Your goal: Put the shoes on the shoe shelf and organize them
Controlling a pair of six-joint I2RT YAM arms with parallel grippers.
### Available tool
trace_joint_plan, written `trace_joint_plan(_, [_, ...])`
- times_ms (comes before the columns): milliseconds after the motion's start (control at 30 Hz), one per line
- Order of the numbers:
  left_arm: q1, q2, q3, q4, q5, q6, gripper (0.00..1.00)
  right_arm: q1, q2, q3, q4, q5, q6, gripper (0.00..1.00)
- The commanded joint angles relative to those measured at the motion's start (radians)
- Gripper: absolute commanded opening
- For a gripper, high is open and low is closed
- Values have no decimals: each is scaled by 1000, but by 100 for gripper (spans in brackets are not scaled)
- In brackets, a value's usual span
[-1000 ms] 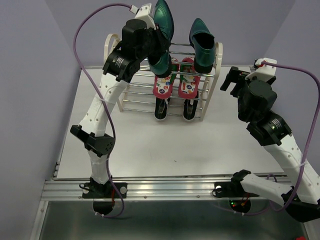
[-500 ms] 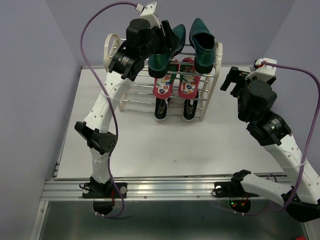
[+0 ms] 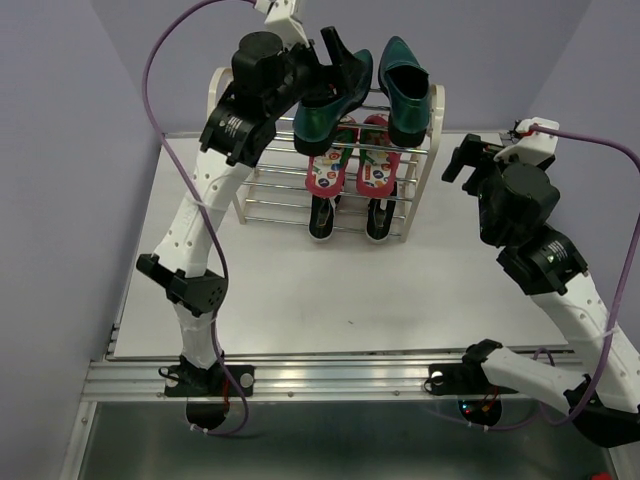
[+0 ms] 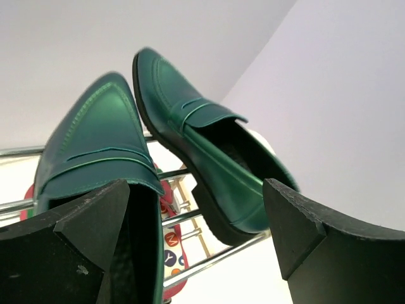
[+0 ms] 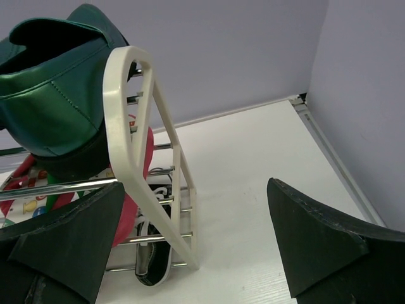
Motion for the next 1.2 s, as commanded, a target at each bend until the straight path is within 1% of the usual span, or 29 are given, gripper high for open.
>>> trace_joint_plan(0, [8,-166,4,100,-43,25,99,2,-19,16,21,-20,46,100])
trace_joint_plan(67, [8,-223,-51,94,-107,43,99,2,-10,24,-3,-21,68,100])
trace_joint_plan(100, [8,-246,-107,86,-176,49,99,2,-7,27,-9,-26,73,100])
trace_joint_plan(133, [8,-270,-144,83,-213,57,99,2,-5,28,-14,-33,76,100])
trace_joint_plan(167, [8,-327,-231,85,-288,54,99,2,-1,34,-23,-62,74,100])
trace_joint_plan(200, [8,-361,-280,88,-316,55,99,2,2,39,-28,-84,70,100])
trace_joint_plan(233, [8,-429,-339,95,-348,58,99,2,5,44,-31,-142,51,100])
trace_joint_plan(267, [8,-467,-465,118,-397,55,99,2,8,53,-31,-174,39,100])
trace_joint_plan(300, [8,-508,-533,137,-419,52,99,2,13,62,-29,-202,9,100])
trace_joint_plan(333, [8,-546,-605,156,-433,46,99,2,18,79,-28,-230,8,100])
trace_joint_plan(367, [8,-623,-670,178,-436,40,99,2,37,100,-26,-291,-24,100])
trace_joint_plan(400, [8,-661,-789,208,-457,20,99,2,53,125,-28,-320,-42,100])
trace_joint_plan(433, [6,-722,-842,221,-459,11,99,2,71,180,-28,-349,-67,100])
trace_joint_plan(467, [6,-749,-888,244,-459,3,99,2,90,206,-29,-397,-81,100])
trace_joint_plan(500, [6,-772,-934,255,-457,0,99,2,111,231,-29,-411,-94,100])
trace_joint_plan(533, [6,-789,-1003,258,-448,-15,99,2,160,281,-32,-412,-114,100])
trace_joint_plan(567, [6,-815,-1031,262,-431,-21,99,2,188,306,-43,-414,-122,100])
trace_joint_plan(600, [5,-826,-1086,287,-369,-20,99,2,214,324,-43,-412,-125,100])
trace_joint_plan(633, [5,-830,-1108,299,-329,-8,99,2,263,343,-45,-411,-127,100])
trace_joint_plan(700, [-4,-834,-1150,331,-260,5,99,2,303,389,-45,-376,-150,100])
trace_joint_plan(867, [-20,-797,-1180,411,-155,98,99,2,413,468,-33,-307,-156,100])
trace_joint_plan(933, [-21,-774,-1160,428,-146,108,99,2,444,504,-29,-282,-157,100])
trace_joint_plan(1033, [-21,-731,-1122,430,-150,124,99,2,481,512,0,-261,-177,100])
trace_joint_plan(1133, [-21,-694,-1086,463,-146,137,94,2,489,501,20,-262,-188,98])
trace_joint_plan(1167, [-21,-676,-1079,470,-132,140,90,2,489,496,23,-261,-190,97])
